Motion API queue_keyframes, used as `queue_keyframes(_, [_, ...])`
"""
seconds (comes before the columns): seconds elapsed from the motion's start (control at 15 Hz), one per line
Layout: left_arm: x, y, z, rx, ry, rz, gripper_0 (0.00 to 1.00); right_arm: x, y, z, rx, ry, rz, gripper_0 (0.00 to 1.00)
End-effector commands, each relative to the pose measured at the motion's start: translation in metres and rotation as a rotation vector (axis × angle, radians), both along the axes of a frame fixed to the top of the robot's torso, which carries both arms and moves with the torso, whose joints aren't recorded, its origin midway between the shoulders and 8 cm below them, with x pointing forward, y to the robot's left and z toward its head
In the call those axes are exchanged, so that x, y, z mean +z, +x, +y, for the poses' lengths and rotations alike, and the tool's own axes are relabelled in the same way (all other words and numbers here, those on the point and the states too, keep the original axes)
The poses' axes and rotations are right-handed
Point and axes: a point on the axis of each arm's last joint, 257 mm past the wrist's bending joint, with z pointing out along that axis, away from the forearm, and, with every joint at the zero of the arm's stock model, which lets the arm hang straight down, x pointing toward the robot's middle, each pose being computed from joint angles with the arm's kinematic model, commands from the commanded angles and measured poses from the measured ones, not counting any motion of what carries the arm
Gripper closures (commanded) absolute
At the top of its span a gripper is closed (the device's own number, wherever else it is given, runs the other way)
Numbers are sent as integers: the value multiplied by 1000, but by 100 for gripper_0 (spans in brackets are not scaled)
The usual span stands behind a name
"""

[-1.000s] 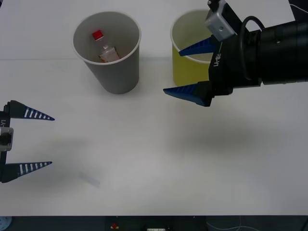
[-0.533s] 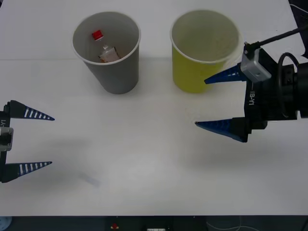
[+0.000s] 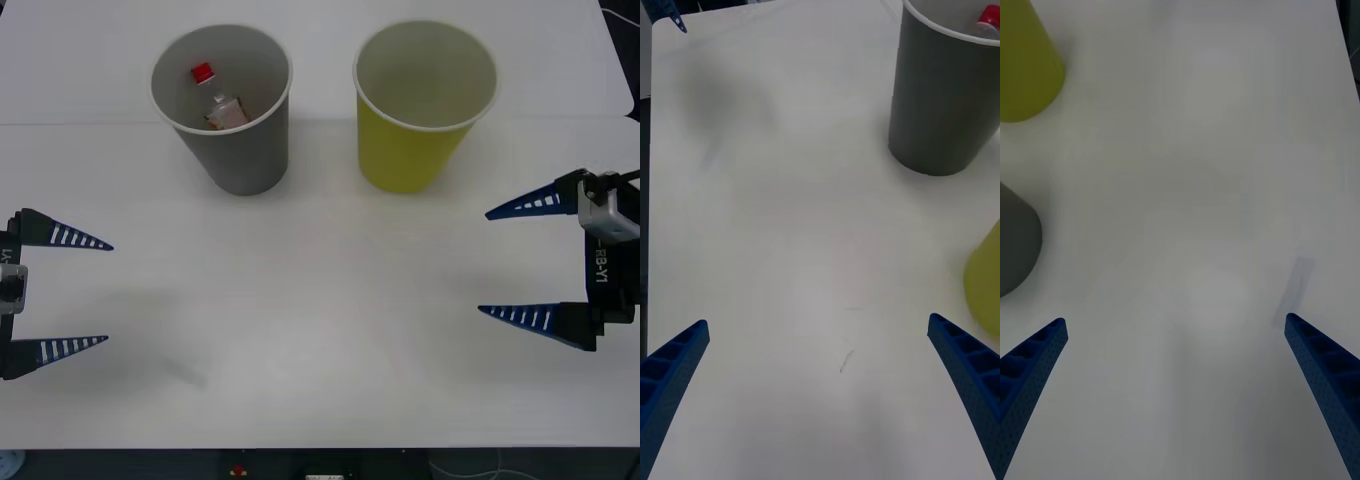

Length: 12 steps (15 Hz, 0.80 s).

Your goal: Put the can into the green bin and the plastic bottle into the gray bin

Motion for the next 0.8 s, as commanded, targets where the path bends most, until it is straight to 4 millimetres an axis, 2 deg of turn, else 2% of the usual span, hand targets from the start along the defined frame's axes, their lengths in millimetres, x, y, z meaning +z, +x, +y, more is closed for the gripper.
queue_keyframes(0.07, [0, 0, 0, 0, 0, 0, 0, -8, -5, -21, 43, -31, 9, 0])
queue_keyframes(0.6, [0, 0, 0, 0, 0, 0, 0, -23, 0, -77, 97, -72, -1, 0])
queue_keyframes(0.8, [0, 0, 0, 0, 0, 0, 0, -25, -1, -88, 91, -59, 7, 0])
